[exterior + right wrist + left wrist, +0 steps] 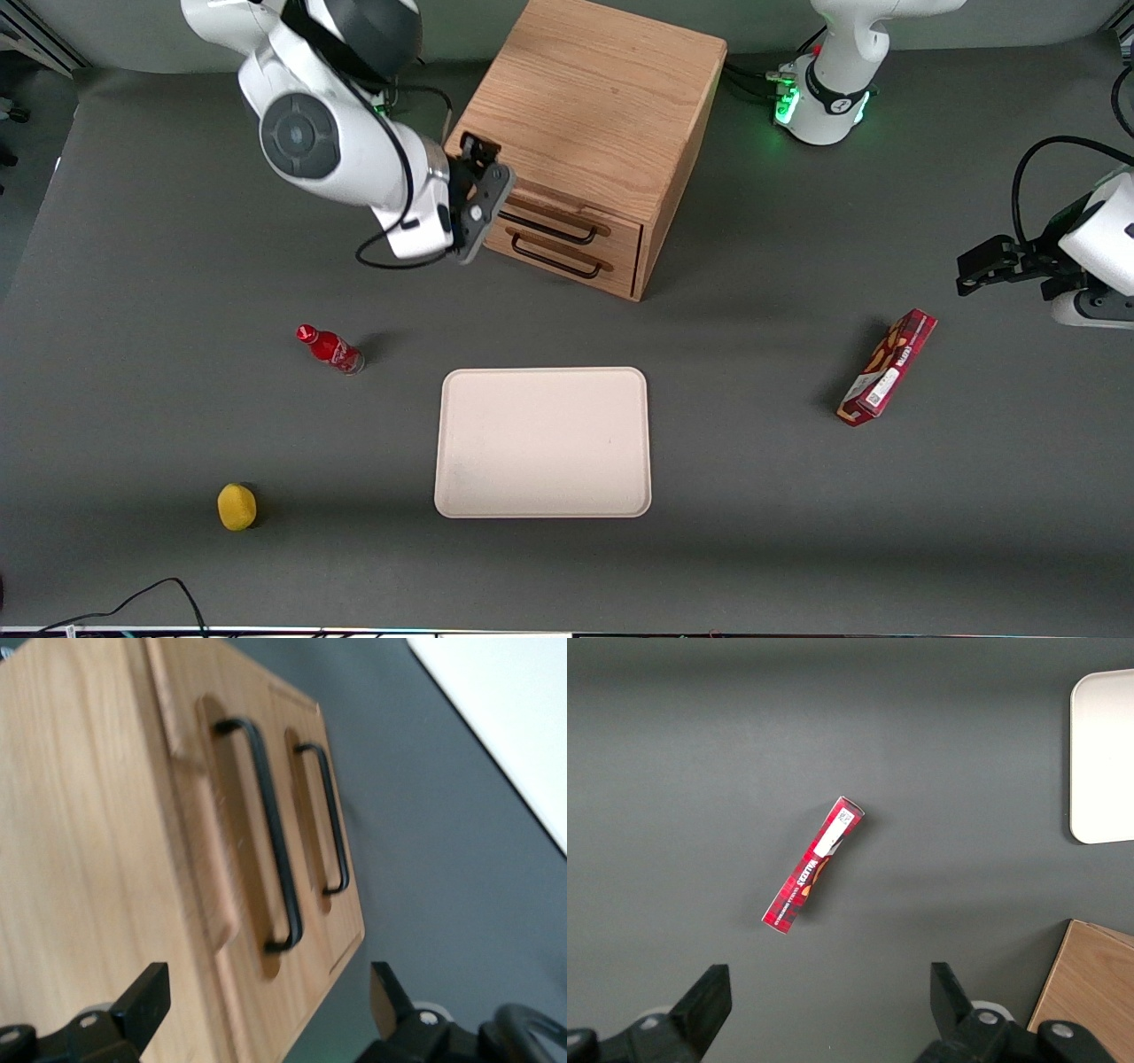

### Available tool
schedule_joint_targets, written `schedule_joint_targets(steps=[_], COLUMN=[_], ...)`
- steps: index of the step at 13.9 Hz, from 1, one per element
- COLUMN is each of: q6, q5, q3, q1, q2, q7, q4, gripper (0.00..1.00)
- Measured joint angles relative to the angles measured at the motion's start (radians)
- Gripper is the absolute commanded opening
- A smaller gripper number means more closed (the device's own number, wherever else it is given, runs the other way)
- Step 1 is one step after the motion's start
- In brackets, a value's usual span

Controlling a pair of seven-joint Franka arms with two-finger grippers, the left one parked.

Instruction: Open upper drawer

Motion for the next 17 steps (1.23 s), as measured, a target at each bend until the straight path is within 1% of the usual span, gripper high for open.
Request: schedule_joint_targets(steps=[2, 4, 6, 8, 11, 17], q6=[0.045, 0.081, 0.093, 0.114, 0.158, 0.192], q5=[-0.001, -0.012, -0.052, -0.084, -0.117, -0.15], q3=[0.003, 0.008, 0.023, 0.048, 0.058, 0.061], q1=[0.008, 0.036, 0.054, 0.058, 0.059, 0.059], q2=[0.048, 0.079, 0.095, 0.108, 0.116, 0.139], q7=[-0.006, -0.007, -0.007, -0.007, -0.007, -0.007], q4=[0.021, 0.026, 0.024, 0.014, -0.013, -0.024], gripper=[1.0, 1.0, 1.0, 1.0, 1.0, 1.0])
